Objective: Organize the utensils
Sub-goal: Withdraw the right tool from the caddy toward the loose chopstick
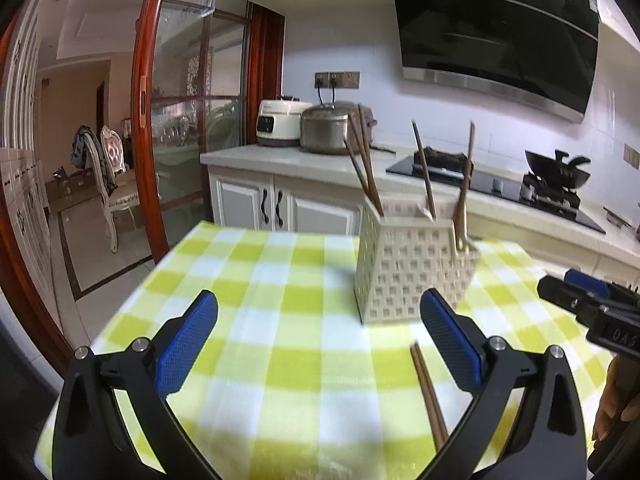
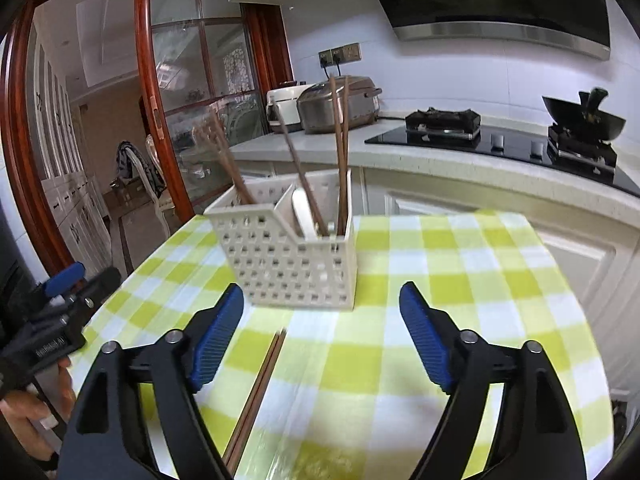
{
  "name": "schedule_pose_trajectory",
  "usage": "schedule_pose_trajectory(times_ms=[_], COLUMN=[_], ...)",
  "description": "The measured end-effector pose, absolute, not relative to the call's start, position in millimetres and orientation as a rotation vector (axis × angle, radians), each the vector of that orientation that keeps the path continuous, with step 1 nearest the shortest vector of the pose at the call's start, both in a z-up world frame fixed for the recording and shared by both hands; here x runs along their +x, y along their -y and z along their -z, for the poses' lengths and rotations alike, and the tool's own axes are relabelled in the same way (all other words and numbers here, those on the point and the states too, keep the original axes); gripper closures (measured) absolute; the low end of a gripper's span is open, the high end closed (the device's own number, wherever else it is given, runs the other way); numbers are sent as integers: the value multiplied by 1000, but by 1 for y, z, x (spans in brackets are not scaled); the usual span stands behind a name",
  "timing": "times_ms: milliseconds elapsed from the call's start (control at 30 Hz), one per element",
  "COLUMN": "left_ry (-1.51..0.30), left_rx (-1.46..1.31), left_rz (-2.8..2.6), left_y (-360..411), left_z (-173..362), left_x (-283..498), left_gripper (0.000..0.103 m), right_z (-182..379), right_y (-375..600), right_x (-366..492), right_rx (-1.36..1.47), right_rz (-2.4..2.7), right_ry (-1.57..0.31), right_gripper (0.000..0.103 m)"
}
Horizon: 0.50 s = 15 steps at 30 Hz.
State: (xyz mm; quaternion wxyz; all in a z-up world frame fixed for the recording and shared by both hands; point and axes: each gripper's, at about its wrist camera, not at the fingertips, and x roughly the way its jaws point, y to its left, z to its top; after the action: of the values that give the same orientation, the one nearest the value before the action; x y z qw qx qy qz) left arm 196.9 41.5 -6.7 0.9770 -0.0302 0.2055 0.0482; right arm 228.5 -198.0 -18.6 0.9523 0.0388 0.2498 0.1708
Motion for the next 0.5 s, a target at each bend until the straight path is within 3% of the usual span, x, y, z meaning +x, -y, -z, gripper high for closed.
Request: schedule_pose_trajectory(times_ms=[233, 500], left_ry=[-490, -486], left_rx=[-73, -88], left_rz=[-76, -121], left_y=[-39, -49], left_z=[48, 59], left_x=[178, 168], left_gripper=[5, 5], right_z=[51, 79], right_y=[195, 173], right_x=[215, 215], right_rx=[94, 33], right_rz=[-343, -326], right_ry=[-583, -657], right_gripper=[26, 26])
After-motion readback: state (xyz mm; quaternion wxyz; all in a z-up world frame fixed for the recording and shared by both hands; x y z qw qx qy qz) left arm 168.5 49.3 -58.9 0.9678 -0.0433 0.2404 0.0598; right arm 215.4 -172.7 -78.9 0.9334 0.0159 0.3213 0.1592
